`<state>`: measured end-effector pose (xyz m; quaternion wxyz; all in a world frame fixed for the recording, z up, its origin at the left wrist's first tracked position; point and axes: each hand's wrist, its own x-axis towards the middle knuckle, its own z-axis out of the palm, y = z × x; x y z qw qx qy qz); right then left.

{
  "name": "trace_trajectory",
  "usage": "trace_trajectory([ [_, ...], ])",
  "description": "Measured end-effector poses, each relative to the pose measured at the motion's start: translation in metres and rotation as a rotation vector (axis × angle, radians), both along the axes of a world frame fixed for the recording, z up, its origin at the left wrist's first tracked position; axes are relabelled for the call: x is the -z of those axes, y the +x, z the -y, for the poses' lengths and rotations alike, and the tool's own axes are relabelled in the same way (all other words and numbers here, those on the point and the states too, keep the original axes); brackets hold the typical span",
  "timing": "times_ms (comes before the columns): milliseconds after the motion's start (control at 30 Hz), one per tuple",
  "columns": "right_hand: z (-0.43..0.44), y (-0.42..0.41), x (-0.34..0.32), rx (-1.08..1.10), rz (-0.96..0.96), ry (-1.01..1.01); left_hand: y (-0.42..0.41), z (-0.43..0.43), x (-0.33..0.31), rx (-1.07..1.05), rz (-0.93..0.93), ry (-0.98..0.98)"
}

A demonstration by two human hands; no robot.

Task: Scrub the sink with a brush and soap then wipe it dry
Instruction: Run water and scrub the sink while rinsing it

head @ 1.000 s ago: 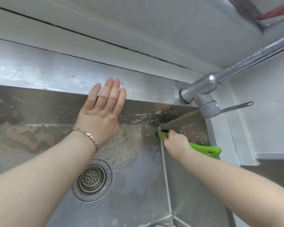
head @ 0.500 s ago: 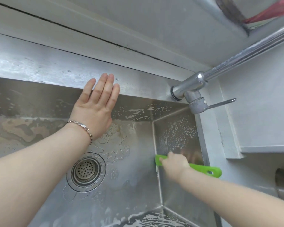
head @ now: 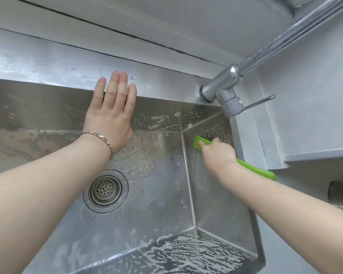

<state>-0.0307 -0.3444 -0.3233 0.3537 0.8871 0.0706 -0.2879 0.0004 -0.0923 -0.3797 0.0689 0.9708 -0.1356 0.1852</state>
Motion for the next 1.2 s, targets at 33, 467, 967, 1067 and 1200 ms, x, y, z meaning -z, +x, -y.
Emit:
trace_trajectory([
  [33, 0.003, -0.017, -0.001, -0.060, 0.037, 0.029, 0.000, 0.001, 0.000, -0.010, -0.023, 0.012],
  [467, 0.003, -0.091, -0.050, -0.079, -0.225, 0.002, -0.009, 0.008, -0.024, -0.073, -0.321, 0.281],
  [967, 0.004, -0.014, -0.078, 0.087, 0.020, -0.010, -0.011, 0.008, -0.029, -0.047, -0.339, 0.182],
  [1067, 0.000, -0.056, -0.083, 0.068, -0.106, -0.015, -0.012, 0.008, -0.033, -0.061, -0.385, 0.229],
  [1200, 0.000, -0.074, -0.083, 0.045, -0.266, -0.034, -0.016, 0.013, -0.046, -0.095, -0.430, 0.267],
])
